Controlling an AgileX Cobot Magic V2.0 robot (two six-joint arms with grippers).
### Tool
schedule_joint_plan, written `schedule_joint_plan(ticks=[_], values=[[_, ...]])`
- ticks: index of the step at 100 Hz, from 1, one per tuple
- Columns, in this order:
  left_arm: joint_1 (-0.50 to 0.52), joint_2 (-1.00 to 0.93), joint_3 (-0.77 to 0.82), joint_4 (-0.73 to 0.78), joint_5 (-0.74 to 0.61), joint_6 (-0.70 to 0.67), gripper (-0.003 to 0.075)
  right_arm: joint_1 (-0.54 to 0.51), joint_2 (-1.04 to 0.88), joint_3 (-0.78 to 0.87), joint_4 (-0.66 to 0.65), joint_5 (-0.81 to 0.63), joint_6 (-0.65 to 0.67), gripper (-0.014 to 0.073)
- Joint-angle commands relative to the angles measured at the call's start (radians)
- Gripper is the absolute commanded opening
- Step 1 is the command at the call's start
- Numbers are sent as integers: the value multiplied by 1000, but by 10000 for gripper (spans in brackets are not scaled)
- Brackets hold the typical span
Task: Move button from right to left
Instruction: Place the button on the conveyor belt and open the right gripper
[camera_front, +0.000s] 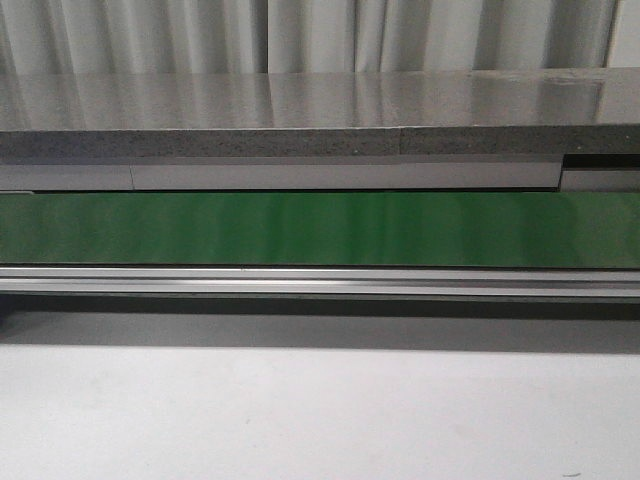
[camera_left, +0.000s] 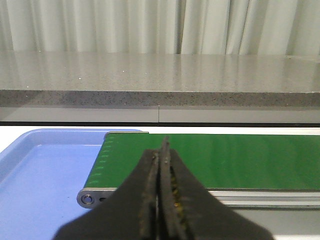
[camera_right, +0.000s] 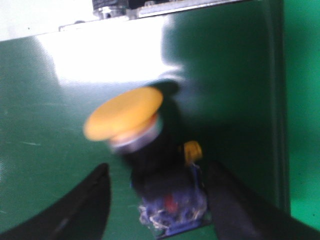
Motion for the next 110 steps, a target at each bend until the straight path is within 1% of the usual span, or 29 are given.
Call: schedule_joint_plan(ticks=[1,5,24,31,38,45,47,50,52,57,59,64,69,88,110], values=[[-3,-31,45,-1,-78,-9,-20,-1,-42,-22,3,-15,1,549],[-3,-31,45,-1,-78,-9,-20,-1,-44,-24,4,-15,1,559],[-3,-31,45,-1,-78,-9,-20,4,-78,-39,5,13,-8,534],[-3,-31,45,-1,-78,-9,-20,17,-116,-39,0,12,-36,505],[-3,-31,45,-1,-78,-9,-20,30,-156,-29,-9,11,-42,451],[-3,-31,45,-1,-78,-9,-20,47,-193,-16,-26,12,-43,364],[-3,-31,45,-1,-78,-9,-20,53,-204,-12,-30,12,-43,327],[-3,-31,45,-1,-78,-9,-20,63,-222,-4,-45,11,-43,255],[-3,-31,45,-1,-78,-9,-20,71,-229,2,-52,8,-43,223],[-3,-31,45,-1,-78,-9,-20,89,-260,22,-79,-2,-43,87],[-3,-31,45,-1,-78,-9,-20,97,-268,32,-86,-9,-43,53],[-3,-31,45,-1,-78,-9,-20,114,-302,60,-96,-30,-43,-74],[-3,-31,45,-1,-78,-9,-20,132,-331,96,-99,-54,-43,-59],[-3,-31,45,-1,-78,-9,-20,184,-445,233,-112,-120,-43,-60],[-3,-31,45,-1,-78,-9,-20,249,-599,421,-119,-287,-43,-60]])
